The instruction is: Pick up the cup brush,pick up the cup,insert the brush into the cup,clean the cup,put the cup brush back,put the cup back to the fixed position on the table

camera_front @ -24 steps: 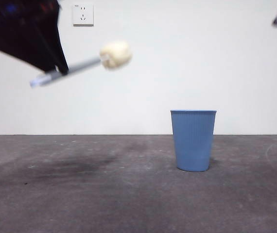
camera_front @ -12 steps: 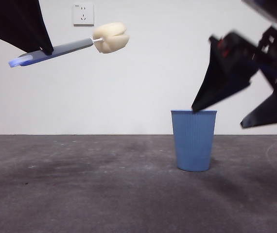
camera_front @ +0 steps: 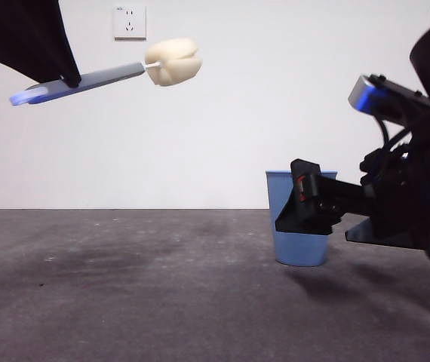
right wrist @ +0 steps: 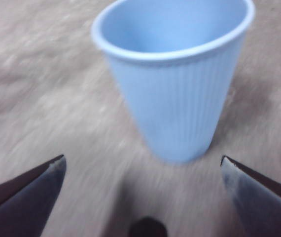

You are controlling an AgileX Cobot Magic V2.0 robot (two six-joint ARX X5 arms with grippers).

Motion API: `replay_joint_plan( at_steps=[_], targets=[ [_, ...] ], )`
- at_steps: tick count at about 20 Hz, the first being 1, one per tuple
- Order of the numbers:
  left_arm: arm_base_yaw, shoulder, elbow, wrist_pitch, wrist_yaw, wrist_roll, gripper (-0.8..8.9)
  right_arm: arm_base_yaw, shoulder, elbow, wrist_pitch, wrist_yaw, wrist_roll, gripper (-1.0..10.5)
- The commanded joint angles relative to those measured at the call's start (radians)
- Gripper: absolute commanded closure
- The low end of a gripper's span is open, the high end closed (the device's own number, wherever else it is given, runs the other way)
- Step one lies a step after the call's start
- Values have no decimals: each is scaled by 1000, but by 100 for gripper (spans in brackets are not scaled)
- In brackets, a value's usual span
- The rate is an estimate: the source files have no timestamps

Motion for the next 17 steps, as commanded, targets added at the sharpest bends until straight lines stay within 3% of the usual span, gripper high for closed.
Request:
replay_joint_plan(
  at_steps=[1, 7, 13, 17],
  targets=[
    [2, -1, 0, -6, 0, 15, 822, -24, 76, -5, 128, -5, -8, 351],
    [-6, -1, 0, 6, 0, 14, 822, -74, 236, 73, 210, -100, -28, 352],
    [-11, -1, 0, 5, -1, 14, 822, -76, 304, 152, 242, -99, -47, 353],
    [-11, -1, 0, 5, 0, 14, 822, -82, 324, 189, 243, -104, -63, 418]
  ],
)
